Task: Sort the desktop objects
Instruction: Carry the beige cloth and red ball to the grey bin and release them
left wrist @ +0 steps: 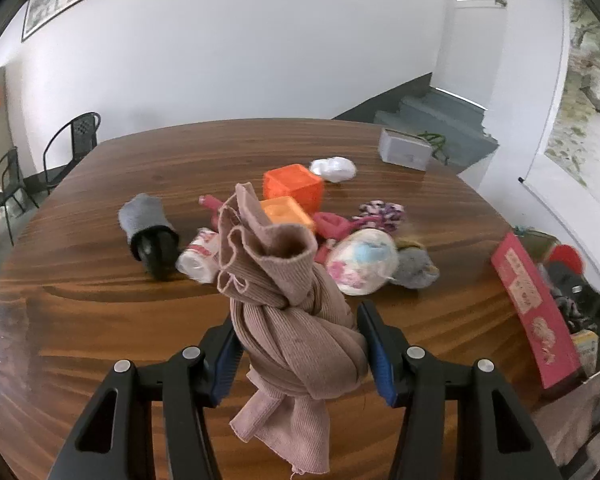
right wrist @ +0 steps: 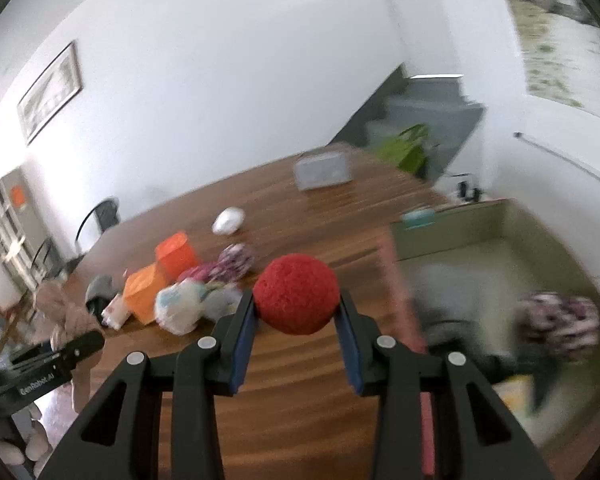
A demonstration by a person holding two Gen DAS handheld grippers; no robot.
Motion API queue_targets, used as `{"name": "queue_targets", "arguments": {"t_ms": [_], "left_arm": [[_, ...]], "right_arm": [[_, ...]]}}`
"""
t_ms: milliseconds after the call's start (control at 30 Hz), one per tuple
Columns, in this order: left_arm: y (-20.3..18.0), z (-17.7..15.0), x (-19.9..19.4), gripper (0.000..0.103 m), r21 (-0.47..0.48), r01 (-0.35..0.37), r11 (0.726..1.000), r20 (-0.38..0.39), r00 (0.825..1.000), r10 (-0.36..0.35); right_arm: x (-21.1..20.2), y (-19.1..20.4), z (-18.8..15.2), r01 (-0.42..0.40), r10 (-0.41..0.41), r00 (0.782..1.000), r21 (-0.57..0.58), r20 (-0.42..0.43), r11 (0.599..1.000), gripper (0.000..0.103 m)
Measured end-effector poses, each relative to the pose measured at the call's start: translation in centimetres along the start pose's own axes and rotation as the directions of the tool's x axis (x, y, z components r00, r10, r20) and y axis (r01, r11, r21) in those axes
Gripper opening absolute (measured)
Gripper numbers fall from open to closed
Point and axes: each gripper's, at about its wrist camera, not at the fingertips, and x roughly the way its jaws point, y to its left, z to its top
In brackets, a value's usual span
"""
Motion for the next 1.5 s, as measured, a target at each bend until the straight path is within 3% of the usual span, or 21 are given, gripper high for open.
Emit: {"name": "queue_targets", "arguments": {"t_ms": [167, 433, 633, 800, 1000, 1200, 1500], "left_arm": [[-2.4, -0.1, -0.2, 0.056, 0.029, 0.031, 0.999, -0.002, 1.0, -0.031], [-6.7, -0.2, -0.4, 0.056, 0.091, 0.075, 0.993, -0.014, 0.997, -0.074], [-9.2, -0.2, -0.7, 0.056, 0.131, 0.095, 0.987, -0.021, 0.995, -0.093], [-11.0, -0.2, -0.8, 0.056, 0.163, 0.102, 0.981, -0.027, 0.995, -0.099], [-13.5, 0.1, -0.8, 0.056, 0.202, 0.125, 0.971, -0.031, 0.992, -0.121], [-16.9, 0.5, -0.6, 0.056, 0.239, 0.195, 0.951, -0.055, 0.981, -0.187], [-24.0, 1.7, 0.0, 0.056, 0.316, 0.313, 0.896, -0.078, 0.95, -0.304]], "right_arm": [[-4.1, -4.6, 0.8, 0.08, -0.084, 0.994, 0.069, 0.068, 0.994, 0.042], [-7.4, -10.3, -0.1, 0.2, -0.207, 0.976, 0.101, 0.066, 0.975, 0.042], [-7.1, -12.4, -0.8, 0.184, -0.189, 0.982, 0.124, 0.023, 0.975, 0.045], [-7.3, -13.4, -1.3, 0.167, -0.174, 0.984, 0.154, 0.031, 0.974, 0.061], [-7.8, -15.2, -1.7, 0.175, -0.191, 0.98, 0.211, 0.054, 0.962, 0.07], [-8.6, -17.2, -1.9, 0.196, -0.222, 0.972, 0.259, 0.073, 0.946, 0.07], [-9.7, -18.8, -1.6, 0.203, -0.239, 0.966, 0.279, 0.101, 0.939, 0.07]]}}
